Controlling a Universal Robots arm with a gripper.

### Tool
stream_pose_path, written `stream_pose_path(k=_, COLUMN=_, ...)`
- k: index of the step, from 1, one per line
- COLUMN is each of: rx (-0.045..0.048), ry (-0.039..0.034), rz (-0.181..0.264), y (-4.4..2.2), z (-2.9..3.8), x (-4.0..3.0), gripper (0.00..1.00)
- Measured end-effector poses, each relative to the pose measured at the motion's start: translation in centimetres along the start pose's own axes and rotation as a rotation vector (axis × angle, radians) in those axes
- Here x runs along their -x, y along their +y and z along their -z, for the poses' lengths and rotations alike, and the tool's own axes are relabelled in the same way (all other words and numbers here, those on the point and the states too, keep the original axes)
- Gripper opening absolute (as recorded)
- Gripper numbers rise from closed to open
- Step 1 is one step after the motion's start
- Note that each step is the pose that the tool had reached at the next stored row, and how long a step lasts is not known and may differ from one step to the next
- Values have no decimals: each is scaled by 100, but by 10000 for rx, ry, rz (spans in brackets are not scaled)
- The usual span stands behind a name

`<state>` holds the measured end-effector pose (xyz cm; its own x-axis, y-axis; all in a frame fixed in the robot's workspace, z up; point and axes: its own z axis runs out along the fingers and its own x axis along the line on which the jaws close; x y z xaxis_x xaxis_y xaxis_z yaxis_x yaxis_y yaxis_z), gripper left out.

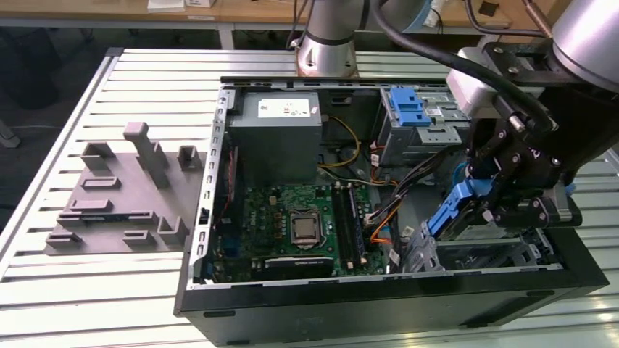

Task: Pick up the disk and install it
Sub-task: 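Insert the disk into the insertion slot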

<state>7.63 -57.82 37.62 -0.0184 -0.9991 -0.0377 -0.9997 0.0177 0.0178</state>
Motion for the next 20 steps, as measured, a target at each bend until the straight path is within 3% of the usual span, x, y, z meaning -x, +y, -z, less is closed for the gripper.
stream_pose_path(k=20, rx=0, ry=-3, rz=0, y=-4, z=-195, x=-19, gripper=36)
